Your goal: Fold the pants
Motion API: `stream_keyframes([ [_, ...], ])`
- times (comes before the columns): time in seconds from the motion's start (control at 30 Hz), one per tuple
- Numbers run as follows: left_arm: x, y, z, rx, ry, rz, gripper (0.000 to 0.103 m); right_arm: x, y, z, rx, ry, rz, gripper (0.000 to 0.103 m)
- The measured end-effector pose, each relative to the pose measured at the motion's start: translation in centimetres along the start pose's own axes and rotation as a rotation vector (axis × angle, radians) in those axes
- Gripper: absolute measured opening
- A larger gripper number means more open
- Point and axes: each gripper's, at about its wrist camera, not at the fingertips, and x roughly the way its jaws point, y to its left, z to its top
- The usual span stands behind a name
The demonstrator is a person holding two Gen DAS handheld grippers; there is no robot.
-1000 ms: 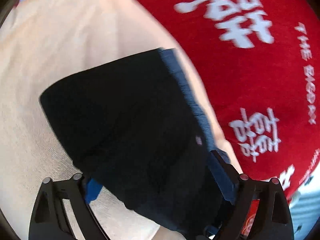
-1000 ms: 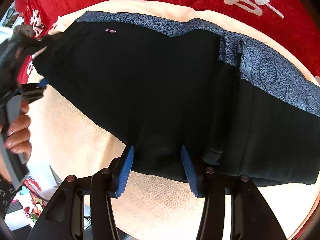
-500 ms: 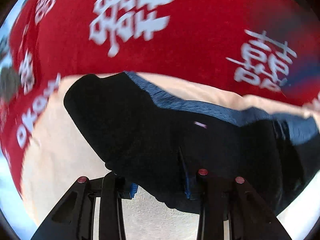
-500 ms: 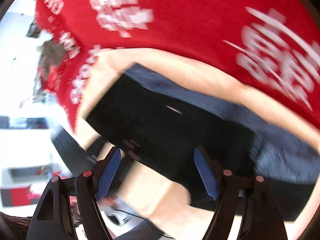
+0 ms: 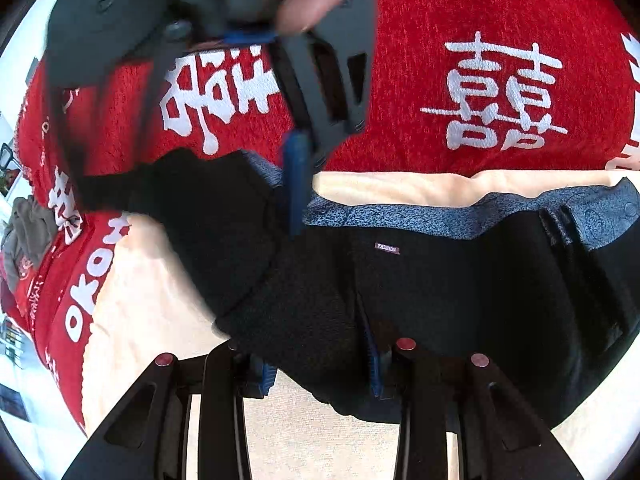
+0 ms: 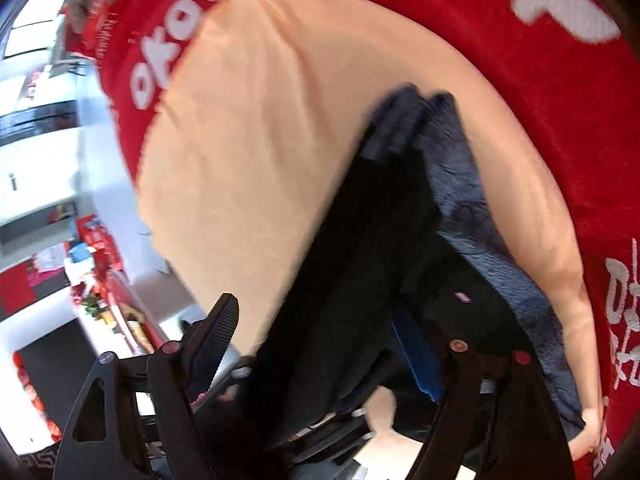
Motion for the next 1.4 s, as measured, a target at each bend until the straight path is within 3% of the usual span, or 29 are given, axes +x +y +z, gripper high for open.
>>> stream_keyframes([
  [0.07, -0.4, -0.1, 0.2, 0.000, -0.005, -0.012, 0.036, -1.3, -1.5, -1.5, 0.034, -0.074, 0.041, 0.021],
  [0.17, -3.0, -1.6, 1.4, 0.055, -0.062, -0.037, 0.036, -4.0, -3.8, -5.2, 0.071, -0.193, 0.124, 0.020],
  [0.4, -9.4, -5.9, 4.5, 0.092, -0.125, -0.189, 0.036, -10.0, -10.0, -16.5, 0.188, -0.466, 0.319, 0.020],
  [0.63, -13.4, -16.3, 6.5, 0.244, -0.154, -0.282, 0.036, -12.6, -18.2, -29.5, 0.312, -0.676, 0.420, 0.020],
  [0.87, -14.1, -27.7, 5.4, 0.419, -0.130, -0.324, 0.036, -9.9, -27.8, -39.7, 0.472, -0.760, 0.454, 0.020],
  [0.97, -12.3, -31.8, 4.2, 0.487, -0.089, -0.332, 0.036, -6.8, -31.8, -41.7, 0.535, -0.751, 0.462, 0.020],
  [1.1, -8.9, -35.4, 2.1, 0.541, -0.006, -0.315, 0.036, -2.5, -35.8, -41.9, 0.577, -0.711, 0.445, 0.021],
  [1.23, -8.4, -35.4, 1.0, 0.565, -0.019, -0.292, 0.046, 0.8, -37.3, -42.4, 0.614, -0.726, 0.499, 0.025],
  [1.3, -8.7, -34.8, 0.8, 0.566, -0.004, -0.324, 0.049, 1.3, -37.3, -42.2, 0.631, -0.743, 0.511, 0.028],
  [1.37, -9.3, -33.6, 0.8, 0.558, 0.013, -0.352, 0.065, 1.0, -36.5, -42.7, 0.634, -0.749, 0.479, 0.028],
  [1.4, -9.7, -32.9, 0.9, 0.548, 0.015, -0.364, 0.065, 0.7, -36.2, -43.0, 0.630, -0.749, 0.458, 0.028],
])
